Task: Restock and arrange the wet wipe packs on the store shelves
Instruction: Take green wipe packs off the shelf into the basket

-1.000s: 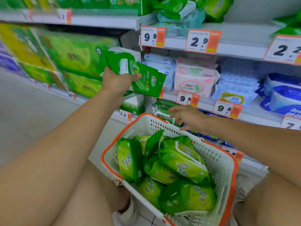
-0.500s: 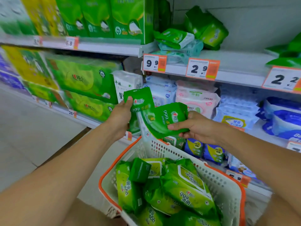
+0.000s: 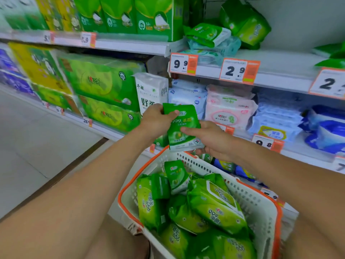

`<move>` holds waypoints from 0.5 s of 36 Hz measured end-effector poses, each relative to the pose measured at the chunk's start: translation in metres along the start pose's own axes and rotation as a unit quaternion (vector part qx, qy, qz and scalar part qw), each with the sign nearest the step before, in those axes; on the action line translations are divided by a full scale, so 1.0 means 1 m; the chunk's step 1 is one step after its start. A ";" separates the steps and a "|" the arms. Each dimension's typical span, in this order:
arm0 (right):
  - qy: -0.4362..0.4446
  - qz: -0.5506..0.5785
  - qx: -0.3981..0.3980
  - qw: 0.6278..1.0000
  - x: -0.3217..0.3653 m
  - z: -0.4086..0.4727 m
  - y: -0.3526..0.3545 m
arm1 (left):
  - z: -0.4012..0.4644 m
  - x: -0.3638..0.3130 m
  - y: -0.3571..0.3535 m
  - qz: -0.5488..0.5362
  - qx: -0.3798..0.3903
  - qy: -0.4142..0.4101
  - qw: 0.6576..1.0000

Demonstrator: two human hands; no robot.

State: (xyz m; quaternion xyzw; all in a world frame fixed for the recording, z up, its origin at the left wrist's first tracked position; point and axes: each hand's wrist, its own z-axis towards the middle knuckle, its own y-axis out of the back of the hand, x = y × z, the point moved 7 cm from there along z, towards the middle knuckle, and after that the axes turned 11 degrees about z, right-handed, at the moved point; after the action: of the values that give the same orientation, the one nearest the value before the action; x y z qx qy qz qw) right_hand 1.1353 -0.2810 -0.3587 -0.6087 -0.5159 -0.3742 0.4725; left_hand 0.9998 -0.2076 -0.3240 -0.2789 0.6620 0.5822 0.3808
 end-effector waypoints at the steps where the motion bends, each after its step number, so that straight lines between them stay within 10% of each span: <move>1: -0.015 0.007 -0.003 1.000 -0.002 0.001 0.004 | 0.002 -0.002 0.008 0.094 -0.054 -0.018 0.994; 5: -0.144 -0.007 0.024 0.989 -0.043 0.009 0.026 | 0.008 -0.003 0.013 0.283 -0.079 -0.046 0.955; 10: -0.261 -0.340 0.081 0.900 -0.070 -0.003 0.076 | 0.003 -0.011 -0.020 0.329 0.034 -0.081 0.940; 15: -0.016 -0.508 0.013 0.861 0.019 -0.033 0.099 | -0.023 -0.058 -0.060 0.241 0.058 -0.207 0.947; 18: 0.211 -0.405 -0.137 0.879 0.100 -0.089 0.131 | -0.039 -0.126 -0.082 0.186 0.038 -0.290 0.938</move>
State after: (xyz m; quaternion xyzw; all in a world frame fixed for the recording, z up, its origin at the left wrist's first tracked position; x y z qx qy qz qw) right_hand 1.2857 -0.3424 -0.2649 -0.3114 -0.5495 -0.7192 0.2893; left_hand 1.1295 -0.2686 -0.2647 0.0445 0.5843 0.6728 0.4517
